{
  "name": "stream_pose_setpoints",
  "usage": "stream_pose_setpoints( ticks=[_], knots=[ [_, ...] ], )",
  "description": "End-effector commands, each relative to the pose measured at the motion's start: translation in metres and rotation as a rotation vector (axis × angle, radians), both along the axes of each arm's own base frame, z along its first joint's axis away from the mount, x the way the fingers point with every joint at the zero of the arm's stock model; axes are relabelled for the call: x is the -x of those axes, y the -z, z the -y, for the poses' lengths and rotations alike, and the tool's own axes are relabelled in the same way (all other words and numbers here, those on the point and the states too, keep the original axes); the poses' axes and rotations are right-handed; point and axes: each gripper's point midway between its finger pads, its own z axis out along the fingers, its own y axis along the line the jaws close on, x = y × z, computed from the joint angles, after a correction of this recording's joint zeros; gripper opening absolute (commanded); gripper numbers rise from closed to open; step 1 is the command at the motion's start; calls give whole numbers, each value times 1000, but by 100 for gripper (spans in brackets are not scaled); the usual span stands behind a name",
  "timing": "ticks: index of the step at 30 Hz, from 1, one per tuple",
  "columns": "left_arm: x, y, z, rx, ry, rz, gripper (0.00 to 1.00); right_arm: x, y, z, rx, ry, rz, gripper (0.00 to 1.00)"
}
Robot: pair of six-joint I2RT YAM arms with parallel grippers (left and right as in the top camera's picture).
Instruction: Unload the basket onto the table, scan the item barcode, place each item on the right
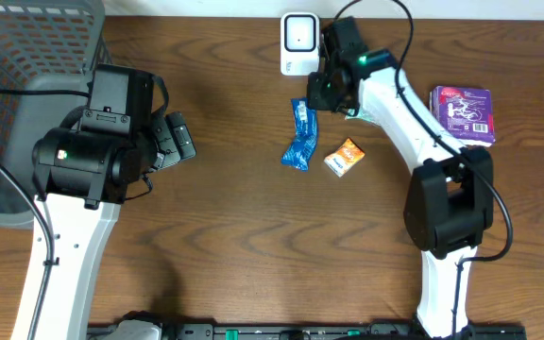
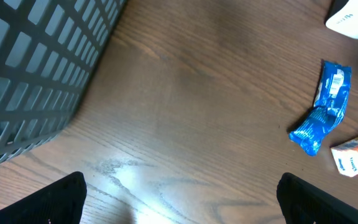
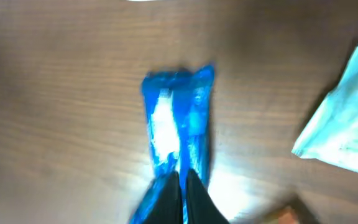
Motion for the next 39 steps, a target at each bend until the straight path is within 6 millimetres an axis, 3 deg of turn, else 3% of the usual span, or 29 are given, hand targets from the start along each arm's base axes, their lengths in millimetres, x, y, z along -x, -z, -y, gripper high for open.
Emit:
stream_pose_setpoints(
  ticks=[1, 5, 15, 19, 24, 28, 30, 33, 34, 36, 39],
  knots=[
    [1, -4, -4, -15, -6, 13, 98, 28, -1, -22, -78, -113, -95, 2],
    [1, -4, -4, -15, -6, 13, 98, 52, 20, -23, -15, -150, -162, 1],
    [1, -4, -4, -15, -6, 13, 98, 87, 86, -29, 75, -162, -203, 1],
    [1, -4, -4, -15, -6, 13, 98, 95, 92, -16, 126, -138, -237, 1],
    [1, -4, -4, -15, -6, 13, 98, 87, 58, -2, 144, -103, -221, 1],
    [1, -4, -4, -15, -6, 13, 98, 72, 8, 16, 179, -94, -141, 7],
    [1, -4, -4, -15, -6, 13, 98, 65, -17, 26, 201, -84, -93, 28],
    [1, -4, -4, -15, -6, 13, 98, 57, -51, 53, 254, -19, -15, 68],
    [1, -4, -4, -15, -6, 13, 98, 56, -56, 60, 264, -4, -2, 77],
    [1, -4, -4, -15, -6, 13, 98, 52, -69, 84, 301, 51, 25, 89],
    [1, -4, -4, -15, -6, 13, 98, 48, -76, 122, 344, 134, 27, 95]
  ],
)
